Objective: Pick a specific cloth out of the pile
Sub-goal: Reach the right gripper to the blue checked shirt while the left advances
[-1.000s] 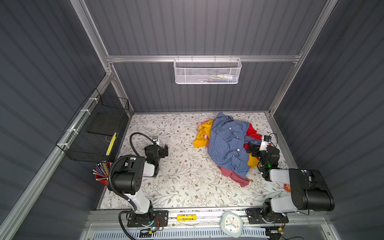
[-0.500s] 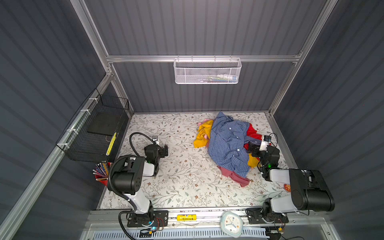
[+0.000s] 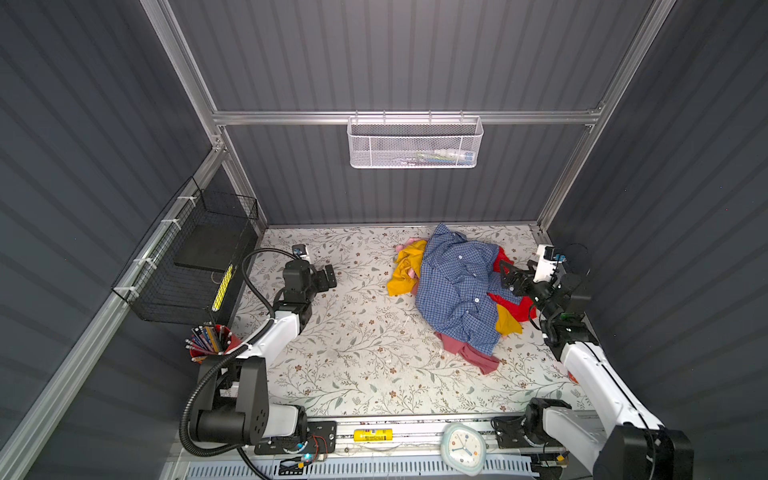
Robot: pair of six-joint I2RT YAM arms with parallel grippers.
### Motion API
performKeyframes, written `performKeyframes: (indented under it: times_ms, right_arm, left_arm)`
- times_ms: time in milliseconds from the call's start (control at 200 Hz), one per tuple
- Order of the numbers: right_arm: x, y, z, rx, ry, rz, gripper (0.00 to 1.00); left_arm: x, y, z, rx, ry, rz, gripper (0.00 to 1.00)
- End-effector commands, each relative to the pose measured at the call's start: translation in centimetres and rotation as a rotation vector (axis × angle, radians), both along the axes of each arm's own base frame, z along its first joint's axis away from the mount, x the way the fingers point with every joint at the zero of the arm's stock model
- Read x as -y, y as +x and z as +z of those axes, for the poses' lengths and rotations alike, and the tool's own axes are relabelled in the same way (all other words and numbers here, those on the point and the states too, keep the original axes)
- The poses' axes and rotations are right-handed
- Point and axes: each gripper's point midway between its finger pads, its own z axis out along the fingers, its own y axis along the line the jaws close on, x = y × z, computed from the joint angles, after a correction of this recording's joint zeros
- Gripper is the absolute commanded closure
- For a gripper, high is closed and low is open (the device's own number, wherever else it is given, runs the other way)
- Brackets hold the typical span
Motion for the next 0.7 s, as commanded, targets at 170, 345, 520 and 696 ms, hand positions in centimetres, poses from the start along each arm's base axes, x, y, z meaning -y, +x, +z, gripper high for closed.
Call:
performKeyframes:
  times_ms: [170,345,520,696]
  right_arm:
    - [-8.9,-3.4,-1.9,-0.143,-0.212,0.26,0.06]
    - [-12.3,-4.4,-5.9,-0.279,-0.378,0.361,0.12]
    - [-15.2,-5.1,-9.3,-0.37,-0.612,0.426,0.15]
    - [-18.1,-5.8,-12.1,-0.421,-0.829,0.488,0.17]
  left_arm:
    - [7.3,-4.3,-1.7,-0.087,-0.001,-0.137,0.0]
    - [11.6,-6.0,-2.7,-0.112,0.036,-0.227,0.0]
    - [12.2,-6.2,-3.7,-0.116,0.004,-0.225,0.0]
    - [11.8,-6.3,-3.9,-0.118,0.009,-0.21,0.0]
